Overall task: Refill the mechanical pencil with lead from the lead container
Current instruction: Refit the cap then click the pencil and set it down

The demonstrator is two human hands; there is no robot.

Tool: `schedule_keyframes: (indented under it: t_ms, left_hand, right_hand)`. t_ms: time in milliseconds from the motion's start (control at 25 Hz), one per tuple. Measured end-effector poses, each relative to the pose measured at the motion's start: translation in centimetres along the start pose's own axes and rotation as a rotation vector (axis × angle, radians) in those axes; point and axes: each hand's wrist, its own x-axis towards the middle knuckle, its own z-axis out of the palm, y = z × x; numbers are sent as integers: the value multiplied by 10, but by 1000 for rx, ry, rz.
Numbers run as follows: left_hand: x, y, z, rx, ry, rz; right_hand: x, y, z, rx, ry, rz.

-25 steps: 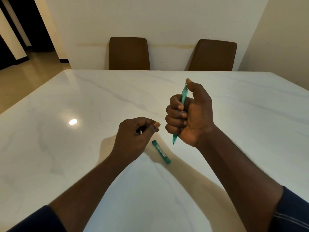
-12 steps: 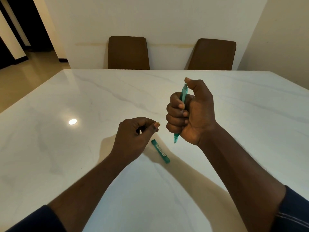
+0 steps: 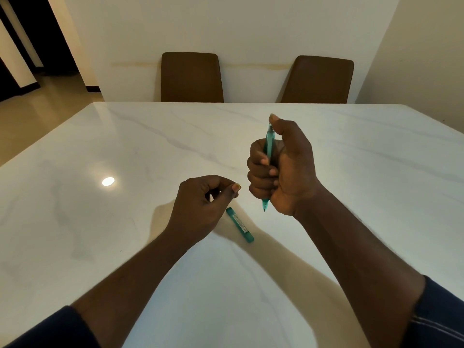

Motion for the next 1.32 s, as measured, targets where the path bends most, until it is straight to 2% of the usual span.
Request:
schedule_keyframes:
  t_ms: [440, 1320]
  left_hand:
    - [1, 0, -1, 30, 3, 16]
    - [1, -2, 0, 30, -20, 3]
  right_hand:
    - [3, 6, 1, 43, 4, -63]
    - [-1, -1, 1, 113, 16, -52]
